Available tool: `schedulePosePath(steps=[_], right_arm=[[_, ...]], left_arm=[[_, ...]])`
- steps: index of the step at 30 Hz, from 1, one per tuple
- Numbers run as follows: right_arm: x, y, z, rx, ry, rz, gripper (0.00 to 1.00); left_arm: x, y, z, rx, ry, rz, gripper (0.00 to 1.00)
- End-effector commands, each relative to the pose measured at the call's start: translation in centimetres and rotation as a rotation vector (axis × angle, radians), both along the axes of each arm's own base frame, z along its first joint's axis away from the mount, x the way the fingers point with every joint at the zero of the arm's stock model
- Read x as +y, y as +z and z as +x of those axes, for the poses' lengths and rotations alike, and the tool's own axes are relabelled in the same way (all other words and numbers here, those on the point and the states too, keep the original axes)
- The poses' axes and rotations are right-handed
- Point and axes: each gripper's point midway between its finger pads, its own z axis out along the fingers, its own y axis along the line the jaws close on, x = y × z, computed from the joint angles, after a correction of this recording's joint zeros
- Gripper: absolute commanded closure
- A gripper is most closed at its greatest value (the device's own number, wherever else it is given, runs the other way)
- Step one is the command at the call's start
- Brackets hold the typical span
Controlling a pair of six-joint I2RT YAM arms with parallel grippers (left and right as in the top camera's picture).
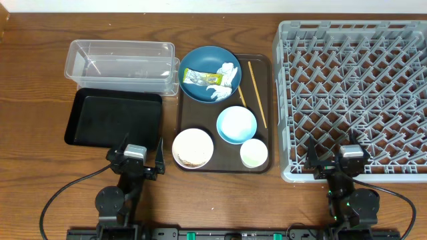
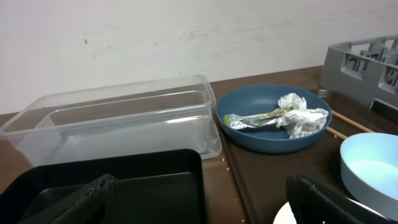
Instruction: Sort waste into correct bins and load items into the dishwasher rack
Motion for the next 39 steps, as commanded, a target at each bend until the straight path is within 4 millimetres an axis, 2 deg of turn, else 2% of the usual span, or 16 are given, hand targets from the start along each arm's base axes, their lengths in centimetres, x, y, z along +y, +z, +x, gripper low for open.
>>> schedulePosePath(steps=[1,4,7,13,16,22,26,29,33,37,39], right_arm=[[0.4,0.1,0.0,-0.005,0.02,0.013,0.01],[1.3,2.0,-0.1,-0.084,0.069,0.019,0.01],[1.4,5.2,-0.4,-0.199,0.08,0.023,0.01],[1.3,11.1,-1.8,-0.329,0.077,-0.004,0.01],[1.3,13.6,-2.3,-0.344,0.073,-0.044,0.01],[1.3,17.1,-1.6,-0.237,0.075,-0.092,0.01],[1.4,19.0,0.1,-0.137,0.08,-0.1,0.01],[1.6,19.8,1.8,-0.029,0.086,-0.103,0.01],[1.8,19.3,4.0,0.145,0.099,-0.106,0.01],[2.2,18.1,5.8,0.316,0.124,-0.106,0.01],[2.6,17.6,6.5,0.383,0.147,-0.101,0.01]], left_arm=[[-0.5,-1.4,-0.1,0.042,-0.032,-0.02,0.12],[-1.4,-0.8,-0.3,0.02,-0.082,-0.026,0.12],[-2.1,0.9,-0.6,-0.021,-0.127,-0.031,0.11],[-2.1,6.4,-1.0,-0.09,-0.127,-0.04,0.12],[-2.1,9.2,-0.5,-0.078,-0.127,-0.04,0.11],[-2.3,14.2,3.0,0.061,-0.133,-0.05,0.11],[-2.9,16.8,6.3,0.198,-0.149,-0.057,0.11],[-4.1,18.3,8.7,0.306,-0.182,-0.057,0.11],[-5.9,18.5,12.1,0.458,-0.195,-0.031,0.11],[-7.3,16.1,15.3,0.659,-0.135,0.059,0.11],[-8.9,14.1,16.4,0.765,-0.158,0.095,0.11]])
